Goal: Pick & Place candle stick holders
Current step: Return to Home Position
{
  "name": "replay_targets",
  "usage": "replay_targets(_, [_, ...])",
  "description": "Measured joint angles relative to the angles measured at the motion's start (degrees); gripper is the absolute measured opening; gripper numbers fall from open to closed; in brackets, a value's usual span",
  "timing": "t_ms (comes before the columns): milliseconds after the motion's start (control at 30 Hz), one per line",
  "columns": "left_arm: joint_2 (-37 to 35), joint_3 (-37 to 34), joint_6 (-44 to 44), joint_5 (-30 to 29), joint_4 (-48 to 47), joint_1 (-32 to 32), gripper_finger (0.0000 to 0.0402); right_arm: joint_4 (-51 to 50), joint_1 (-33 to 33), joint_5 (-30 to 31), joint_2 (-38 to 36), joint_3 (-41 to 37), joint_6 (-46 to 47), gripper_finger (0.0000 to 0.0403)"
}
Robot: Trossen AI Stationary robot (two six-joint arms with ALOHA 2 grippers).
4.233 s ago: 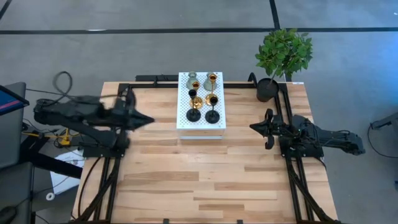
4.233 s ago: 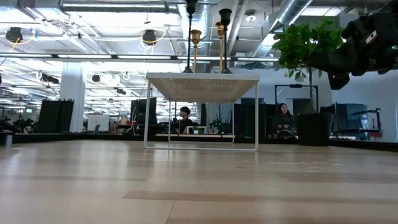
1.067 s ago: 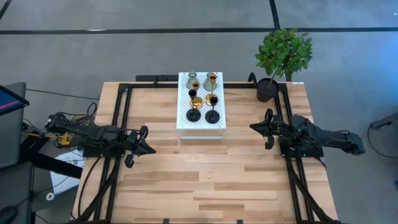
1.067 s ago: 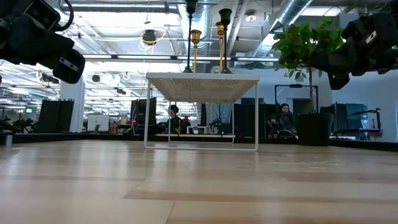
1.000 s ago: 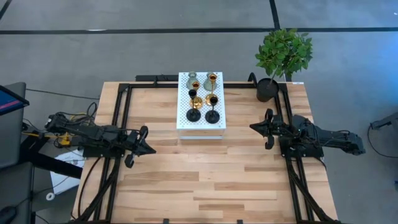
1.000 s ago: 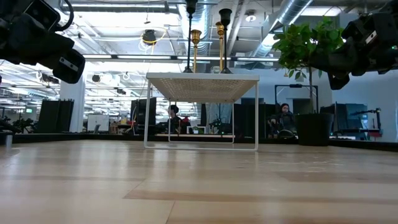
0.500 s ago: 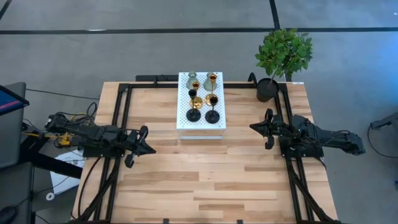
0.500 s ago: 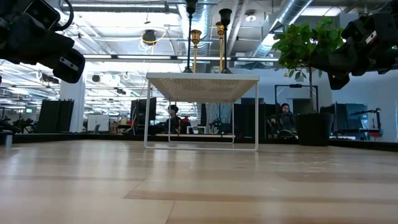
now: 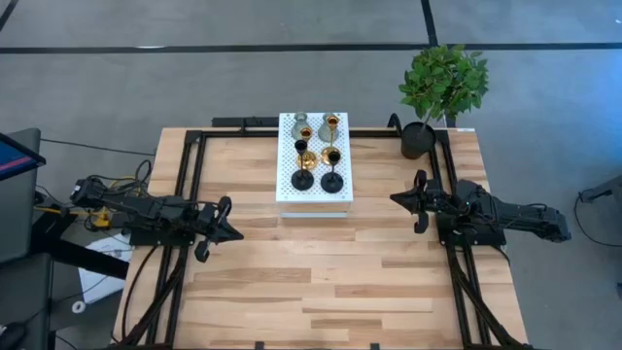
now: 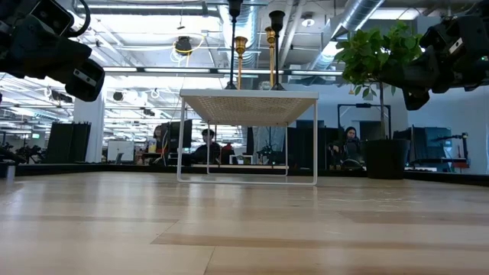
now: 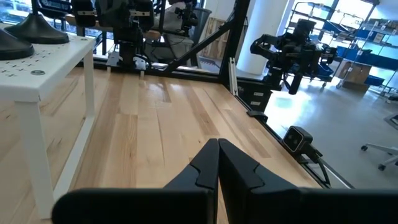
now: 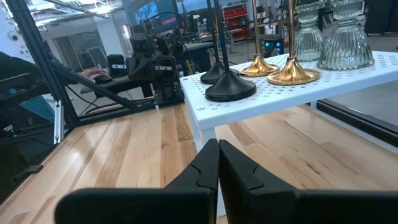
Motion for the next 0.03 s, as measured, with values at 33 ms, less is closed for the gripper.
replay_targets(33, [0.0,0.0,0.0,0.0,0.0,0.0,0.0008,0.0,0.0,0.0,0.0,0.0,0.0,0.0])
